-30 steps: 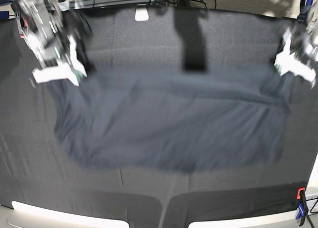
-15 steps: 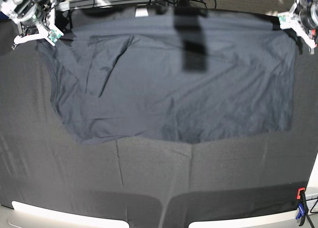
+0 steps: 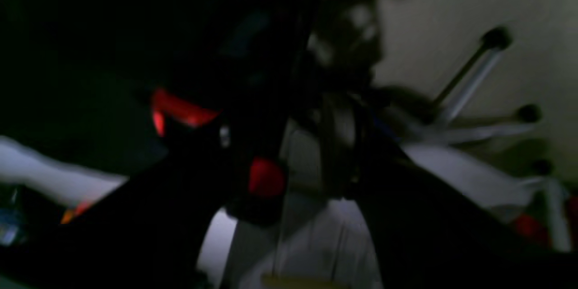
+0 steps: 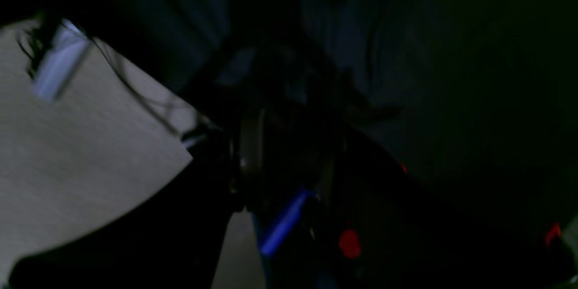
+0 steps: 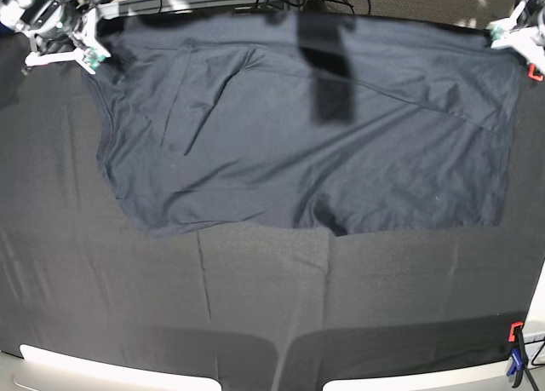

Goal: Layout the t-shirt on the table in an organized manner, then fold the t-shirt properly
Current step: 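Pull the folded shirt with both grippers toward the arms, then grasp the shirt's hem corners with both grippers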

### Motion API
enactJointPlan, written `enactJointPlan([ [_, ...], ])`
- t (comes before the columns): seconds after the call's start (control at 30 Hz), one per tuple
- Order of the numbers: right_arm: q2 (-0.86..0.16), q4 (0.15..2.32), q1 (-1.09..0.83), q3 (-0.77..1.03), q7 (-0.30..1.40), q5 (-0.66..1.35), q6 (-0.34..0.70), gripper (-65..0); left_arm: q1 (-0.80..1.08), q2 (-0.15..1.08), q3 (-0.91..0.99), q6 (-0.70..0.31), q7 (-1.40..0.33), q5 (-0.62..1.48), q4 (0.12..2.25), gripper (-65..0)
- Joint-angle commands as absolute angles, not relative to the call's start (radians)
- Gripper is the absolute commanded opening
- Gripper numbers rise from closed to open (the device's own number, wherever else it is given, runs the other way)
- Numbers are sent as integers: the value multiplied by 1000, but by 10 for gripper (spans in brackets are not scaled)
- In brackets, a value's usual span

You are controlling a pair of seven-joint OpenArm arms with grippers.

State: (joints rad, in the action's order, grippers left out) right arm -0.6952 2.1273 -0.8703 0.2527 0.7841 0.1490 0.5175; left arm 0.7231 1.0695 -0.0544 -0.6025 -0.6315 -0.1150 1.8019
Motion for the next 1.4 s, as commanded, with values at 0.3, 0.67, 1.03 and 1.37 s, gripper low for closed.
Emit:
enactJointPlan([
  [0.3,-706,2205,-825,410,741,308,436,-470,688,1143,130,-599,-595,97,1882,-428],
  [0.67,-548,1979,-446,413,637,437,433,-328,254,794,338,-603,-380,459,1523,-428],
  [1.03,-437,1755,-135,412,819,607,442,-329,-258,620,302,-607,-437,480,979,-428],
  [1.37,-435,1755,-125,412,838,606,447,-329,-508,611,127,-567,-388,461,568,-428],
])
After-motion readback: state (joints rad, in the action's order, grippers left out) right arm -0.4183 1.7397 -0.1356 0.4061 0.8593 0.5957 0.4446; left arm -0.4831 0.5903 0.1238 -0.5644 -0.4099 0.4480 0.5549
